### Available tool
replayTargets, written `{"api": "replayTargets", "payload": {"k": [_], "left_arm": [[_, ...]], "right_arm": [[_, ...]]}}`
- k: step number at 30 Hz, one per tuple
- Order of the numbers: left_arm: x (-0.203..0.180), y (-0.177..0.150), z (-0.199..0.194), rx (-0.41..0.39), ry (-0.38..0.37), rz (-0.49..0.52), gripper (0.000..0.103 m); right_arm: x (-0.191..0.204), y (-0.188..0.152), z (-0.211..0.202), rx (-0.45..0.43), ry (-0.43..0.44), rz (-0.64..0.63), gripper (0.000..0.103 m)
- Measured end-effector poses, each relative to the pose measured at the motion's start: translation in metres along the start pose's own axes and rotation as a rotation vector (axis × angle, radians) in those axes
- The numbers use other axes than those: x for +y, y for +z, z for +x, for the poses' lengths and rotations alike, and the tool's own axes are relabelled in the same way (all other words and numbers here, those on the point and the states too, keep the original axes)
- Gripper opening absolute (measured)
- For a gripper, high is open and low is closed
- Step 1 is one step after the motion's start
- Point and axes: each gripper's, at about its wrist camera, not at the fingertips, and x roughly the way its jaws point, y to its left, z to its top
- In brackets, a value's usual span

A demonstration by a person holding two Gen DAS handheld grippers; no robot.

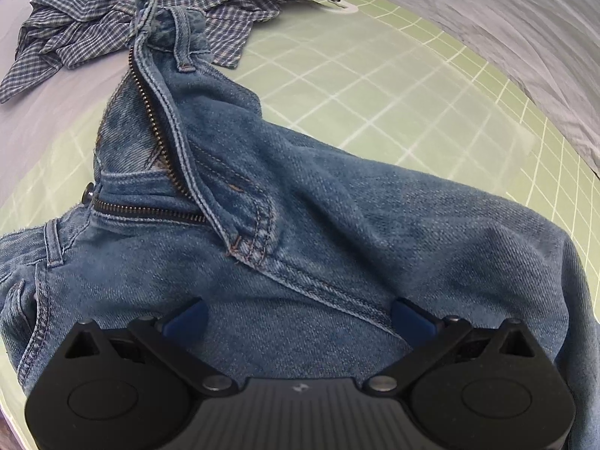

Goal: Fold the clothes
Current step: 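Grasp a jeans leg hem with the right gripper and lift it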

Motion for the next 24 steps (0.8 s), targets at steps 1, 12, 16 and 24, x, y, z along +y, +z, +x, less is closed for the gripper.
{"api": "replayTargets", "payload": {"k": [1, 12, 16, 24], "left_arm": [[0.000, 0.000, 0.000, 0.002, 0.001, 0.004, 0.103], [0.004, -0.005, -0.004, -0.021, 0.025, 0.010, 0.103], [0.007, -0.005, -0.005, -0.027, 0.026, 0.010, 0.103], [0.011, -0.005, -0.009, -0.034, 0.039, 0.003, 0.103]], "right_arm": [[-0.010, -0.007, 0.003, 0.033, 0.001, 0.041, 0.000], [0.043, 0.058, 0.025, -0.128, 0.115, -0.193, 0.090], [0.087, 0.066, 0.070, -0.099, 0.085, -0.384, 0.091], [0.091, 0.109, 0.109, 0.017, 0.176, -0.238, 0.031]]}}
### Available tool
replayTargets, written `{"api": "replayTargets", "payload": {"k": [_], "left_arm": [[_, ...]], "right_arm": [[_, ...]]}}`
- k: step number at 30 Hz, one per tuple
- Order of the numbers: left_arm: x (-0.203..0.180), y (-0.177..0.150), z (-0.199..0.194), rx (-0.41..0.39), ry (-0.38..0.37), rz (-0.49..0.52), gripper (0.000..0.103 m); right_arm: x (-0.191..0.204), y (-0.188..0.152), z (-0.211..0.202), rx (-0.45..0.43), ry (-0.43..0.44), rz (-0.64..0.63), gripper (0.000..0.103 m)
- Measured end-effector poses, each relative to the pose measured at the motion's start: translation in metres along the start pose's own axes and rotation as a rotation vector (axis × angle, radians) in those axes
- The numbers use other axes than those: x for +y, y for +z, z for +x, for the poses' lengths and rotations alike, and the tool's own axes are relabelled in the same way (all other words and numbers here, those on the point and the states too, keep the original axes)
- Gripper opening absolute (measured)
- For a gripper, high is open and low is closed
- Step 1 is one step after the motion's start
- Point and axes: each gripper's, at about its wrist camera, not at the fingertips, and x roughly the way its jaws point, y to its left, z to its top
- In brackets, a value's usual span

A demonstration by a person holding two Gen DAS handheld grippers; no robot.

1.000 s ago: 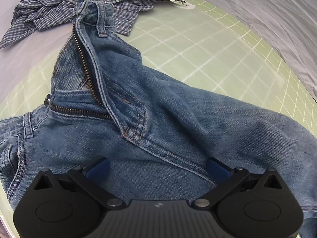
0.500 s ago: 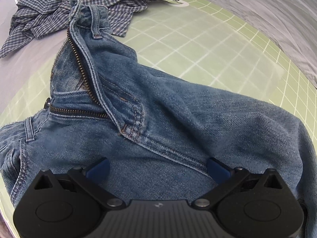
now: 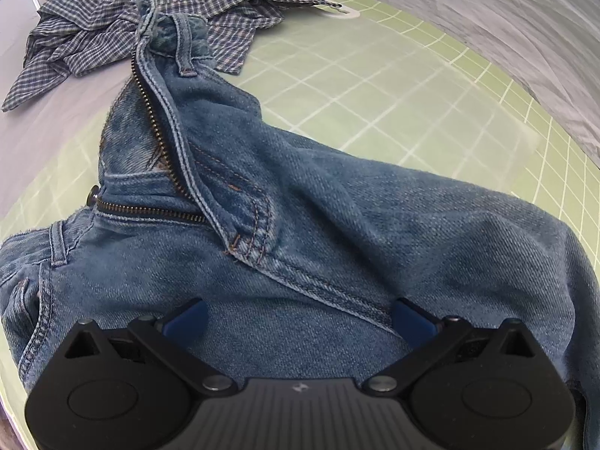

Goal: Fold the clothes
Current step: 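Grasp a jeans leg hem with the right gripper and lift it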

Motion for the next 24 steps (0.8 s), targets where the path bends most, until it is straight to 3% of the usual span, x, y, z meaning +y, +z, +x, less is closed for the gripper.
{"api": "replayTargets", "payload": {"k": [1, 2, 5, 8, 11, 13, 15, 19, 22, 24], "left_arm": [[0.001, 0.000, -0.001, 0.000, -0.001, 0.001, 0.103], [0.001, 0.000, -0.001, 0.001, -0.001, 0.002, 0.103], [0.004, 0.000, -0.002, 0.000, -0.004, 0.004, 0.103], [0.006, 0.000, -0.004, -0.004, -0.002, 0.002, 0.103], [0.008, 0.000, -0.006, -0.007, -0.002, 0.003, 0.103], [0.009, 0.000, -0.007, -0.007, -0.004, 0.006, 0.103], [0.010, 0.000, -0.009, -0.004, -0.009, 0.015, 0.103], [0.010, 0.002, -0.008, 0.007, -0.016, 0.028, 0.103], [0.002, 0.007, -0.004, 0.028, -0.015, 0.027, 0.103], [0.001, 0.011, -0.004, 0.058, -0.023, 0.027, 0.103]], "right_arm": [[-0.006, 0.006, -0.004, -0.022, 0.018, 0.029, 0.019], [-0.012, 0.015, -0.017, -0.082, 0.034, 0.049, 0.016], [-0.029, 0.043, -0.061, -0.273, 0.083, 0.107, 0.014], [-0.060, 0.064, -0.124, -0.494, 0.137, 0.244, 0.013], [-0.086, 0.056, -0.157, -0.617, 0.080, 0.305, 0.013], [-0.100, 0.039, -0.147, -0.582, -0.018, 0.287, 0.013], [-0.121, 0.011, -0.114, -0.438, -0.115, 0.306, 0.014], [-0.162, -0.070, -0.070, -0.161, -0.189, 0.522, 0.015], [-0.162, -0.108, -0.072, -0.100, -0.245, 0.525, 0.019], [-0.160, -0.113, -0.077, -0.096, -0.263, 0.509, 0.028]]}}
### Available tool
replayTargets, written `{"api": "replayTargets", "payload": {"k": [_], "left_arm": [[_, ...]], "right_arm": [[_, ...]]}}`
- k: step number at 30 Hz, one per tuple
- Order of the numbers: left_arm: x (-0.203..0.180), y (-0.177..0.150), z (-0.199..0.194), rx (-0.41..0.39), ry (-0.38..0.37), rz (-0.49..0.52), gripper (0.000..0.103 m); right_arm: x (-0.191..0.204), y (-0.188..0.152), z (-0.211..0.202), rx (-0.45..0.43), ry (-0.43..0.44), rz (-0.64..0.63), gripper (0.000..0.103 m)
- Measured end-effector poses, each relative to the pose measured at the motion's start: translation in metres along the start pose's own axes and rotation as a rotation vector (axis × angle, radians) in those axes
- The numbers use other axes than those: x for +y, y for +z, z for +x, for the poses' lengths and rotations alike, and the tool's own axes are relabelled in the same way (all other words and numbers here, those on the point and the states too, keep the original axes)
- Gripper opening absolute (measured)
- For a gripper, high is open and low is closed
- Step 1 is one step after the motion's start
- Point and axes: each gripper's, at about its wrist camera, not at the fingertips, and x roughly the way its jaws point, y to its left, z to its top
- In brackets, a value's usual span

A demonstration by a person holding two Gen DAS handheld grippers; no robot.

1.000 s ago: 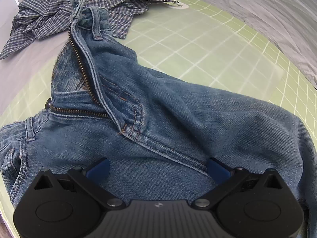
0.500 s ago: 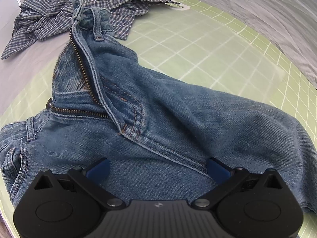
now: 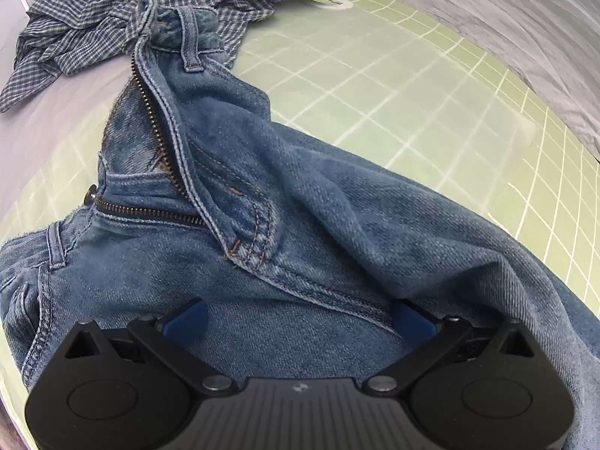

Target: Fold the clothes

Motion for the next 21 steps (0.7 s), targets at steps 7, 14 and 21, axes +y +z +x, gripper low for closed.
{"api": "replayTargets", "payload": {"k": [7, 14, 21], "left_arm": [[-0.013, 0.012, -0.046, 0.018, -0.204, 0.092, 0.103], [-0.039, 0.026, -0.069, -0.165, -0.263, 0.114, 0.103], [-0.063, 0.070, -0.014, -0.131, -0.147, 0.217, 0.097]], "right_arm": [[0.029, 0.016, -0.028, -0.123, -0.050, -0.110, 0.067], [0.069, 0.020, -0.028, -0.129, 0.018, -0.204, 0.075], [0.098, 0.005, -0.011, -0.067, 0.063, -0.255, 0.077]]}}
